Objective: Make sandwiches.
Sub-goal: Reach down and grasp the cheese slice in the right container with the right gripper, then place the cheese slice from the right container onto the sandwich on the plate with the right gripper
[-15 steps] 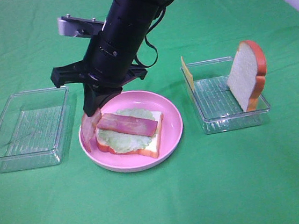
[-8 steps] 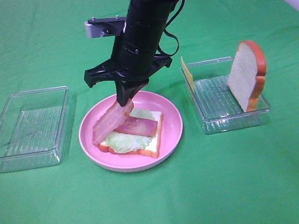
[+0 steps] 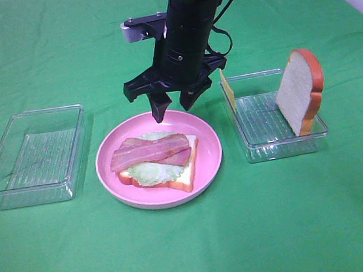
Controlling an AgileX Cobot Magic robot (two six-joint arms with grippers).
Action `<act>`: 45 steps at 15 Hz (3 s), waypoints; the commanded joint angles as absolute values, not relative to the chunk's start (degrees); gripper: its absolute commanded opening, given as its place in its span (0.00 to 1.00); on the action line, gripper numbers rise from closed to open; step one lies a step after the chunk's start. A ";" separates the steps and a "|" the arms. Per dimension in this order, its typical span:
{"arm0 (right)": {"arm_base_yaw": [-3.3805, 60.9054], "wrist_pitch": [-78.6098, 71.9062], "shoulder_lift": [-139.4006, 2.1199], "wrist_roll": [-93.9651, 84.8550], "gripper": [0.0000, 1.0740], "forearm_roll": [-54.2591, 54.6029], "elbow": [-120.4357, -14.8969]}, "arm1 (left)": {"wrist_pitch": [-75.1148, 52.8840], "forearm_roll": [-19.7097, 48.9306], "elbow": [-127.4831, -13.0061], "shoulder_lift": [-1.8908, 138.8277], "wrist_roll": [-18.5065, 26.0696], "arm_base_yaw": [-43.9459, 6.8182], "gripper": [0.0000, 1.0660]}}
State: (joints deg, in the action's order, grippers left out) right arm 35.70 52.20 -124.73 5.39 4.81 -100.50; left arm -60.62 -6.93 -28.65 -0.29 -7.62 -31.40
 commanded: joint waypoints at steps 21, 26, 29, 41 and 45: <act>23.61 61.13 -131.89 8.94 0.50 2.12 -114.36 | -59.99 -6.59 -28.59 -1.43 -7.51 -31.51 0.80; 23.55 61.54 -132.24 8.94 0.46 1.26 -114.36 | -59.99 -6.59 -28.59 -1.43 -7.51 -31.51 0.80; 23.55 62.62 -133.79 9.00 0.44 0.80 -114.36 | -59.99 -6.59 -28.59 -1.43 -7.51 -31.51 0.80; 23.61 64.11 -132.24 8.94 0.00 0.00 -114.48 | -59.99 -6.59 -28.59 -1.43 -7.51 -31.51 0.80; 23.66 66.86 -126.45 3.55 0.00 6.76 -114.48 | -59.99 -6.59 -28.59 -1.43 -7.51 -31.51 0.80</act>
